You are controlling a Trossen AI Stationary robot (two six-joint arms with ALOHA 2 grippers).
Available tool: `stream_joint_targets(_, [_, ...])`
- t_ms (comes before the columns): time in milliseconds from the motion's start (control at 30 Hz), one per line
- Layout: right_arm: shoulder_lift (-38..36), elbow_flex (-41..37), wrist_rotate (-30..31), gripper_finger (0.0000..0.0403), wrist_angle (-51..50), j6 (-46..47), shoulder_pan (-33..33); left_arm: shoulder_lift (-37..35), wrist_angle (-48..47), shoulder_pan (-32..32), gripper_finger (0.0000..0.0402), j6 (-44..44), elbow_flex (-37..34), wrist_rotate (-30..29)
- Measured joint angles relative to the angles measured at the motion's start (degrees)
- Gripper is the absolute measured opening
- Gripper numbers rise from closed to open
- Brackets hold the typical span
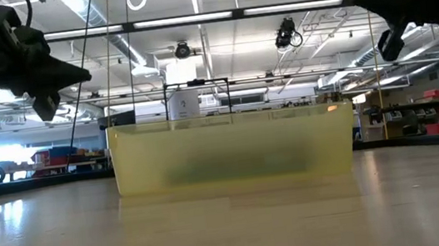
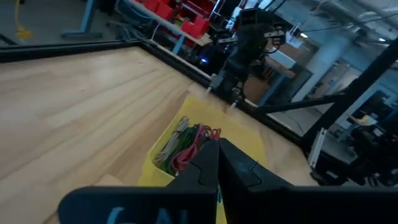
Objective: Pick and place USB-C Cables
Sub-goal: Return to Home Position
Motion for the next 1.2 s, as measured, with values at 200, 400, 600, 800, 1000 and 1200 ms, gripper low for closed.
stream_joint_targets(200, [-0.01, 0.0, 6.07, 0.0013, 0.25, 2.43, -0.04, 0.0, 0.9, 0.0, 0.0018, -10.12, -0.01, 0.05])
stream_joint_targets(400, [0.03, 0.0, -8.04, 0.0021, -0.24, -7.89, 0.18, 0.0, 0.94, 0.0, 0.0022, -11.54, 0.0, 0.06])
stream_joint_targets(600, [0.1, 0.02, -12.06, 0.0013, -2.15, -24.48, 1.21, 0.02, 1.06, -0.18, 0.0023, -0.06, 0.0, 0.65])
stream_joint_targets(800, [0.29, 0.08, -12.13, 0.0012, -11.98, -28.81, 1.82, 0.02, 2.43, -1.17, 0.0023, 23.04, 0.0, 8.74])
stream_joint_targets(1000, [4.04, 0.2, -13.0, 0.0014, -11.86, -29.93, 1.83, 0.02, 2.05, -1.16, 0.0023, 29.41, 0.01, 9.52])
stream_joint_targets(1200, [7.15, 0.2, -15.01, 0.0012, -11.71, -35.38, 1.84, 0.02, 1.87, -1.16, 0.0023, 33.03, 0.02, 9.57])
